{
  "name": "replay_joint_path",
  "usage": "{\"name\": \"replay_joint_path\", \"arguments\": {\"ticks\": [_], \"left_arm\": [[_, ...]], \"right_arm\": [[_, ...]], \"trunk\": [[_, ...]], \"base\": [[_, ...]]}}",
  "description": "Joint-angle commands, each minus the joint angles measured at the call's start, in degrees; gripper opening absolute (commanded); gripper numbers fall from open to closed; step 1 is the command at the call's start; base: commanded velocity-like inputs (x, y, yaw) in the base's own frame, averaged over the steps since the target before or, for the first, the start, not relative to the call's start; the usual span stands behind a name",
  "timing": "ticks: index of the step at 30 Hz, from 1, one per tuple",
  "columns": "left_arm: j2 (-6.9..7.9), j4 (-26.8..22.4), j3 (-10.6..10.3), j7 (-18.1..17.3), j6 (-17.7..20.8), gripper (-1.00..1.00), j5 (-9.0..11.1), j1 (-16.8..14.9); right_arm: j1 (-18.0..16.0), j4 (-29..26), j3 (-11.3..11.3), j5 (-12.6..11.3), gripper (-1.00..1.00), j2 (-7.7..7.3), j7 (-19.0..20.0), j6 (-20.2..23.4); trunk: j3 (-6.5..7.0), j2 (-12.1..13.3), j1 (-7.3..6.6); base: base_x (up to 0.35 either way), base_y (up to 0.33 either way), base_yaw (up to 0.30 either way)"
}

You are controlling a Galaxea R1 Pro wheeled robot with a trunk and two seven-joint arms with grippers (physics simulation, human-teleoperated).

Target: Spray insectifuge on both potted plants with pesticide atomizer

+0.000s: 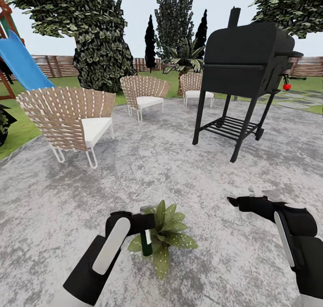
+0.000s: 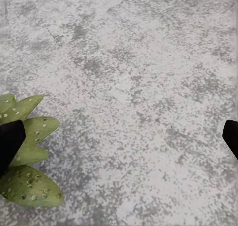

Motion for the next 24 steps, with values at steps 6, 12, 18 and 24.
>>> {"name": "replay_joint_path", "arguments": {"ticks": [6, 12, 18, 24], "left_arm": [[0.75, -1.9, -0.1, 0.7, -0.6, -1.00, 0.5, 1.3], [1.62, -2.0, -0.1, 0.5, -2.9, -1.00, 0.6, 2.2], [2.77, -2.4, -2.4, 0.6, -6.3, -1.00, 0.6, 2.4], [2.55, -2.2, -2.8, 0.2, -6.5, -1.00, 0.7, 2.3]], "right_arm": [[0.0, -0.1, -0.1, 0.6, 1.00, -0.07, 0.6, -1.6], [0.0, -0.1, 0.0, 0.6, 1.00, -0.09, 0.6, -2.6], [0.2, -0.1, 2.0, 0.6, 1.00, -0.52, 0.7, -2.7], [0.5, -0.1, 2.6, 0.5, 1.00, -0.07, 0.8, -2.8]], "trunk": [[1.28, 0.1, -0.16], [2.61, 0.1, -0.32], [3.94, 0.2, -0.47], [5.27, 0.3, -0.63]], "base": [[0.000, 0.000, 0.000], [0.000, 0.000, 0.000], [0.000, 0.000, 0.000], [0.000, 0.000, 0.000]]}}
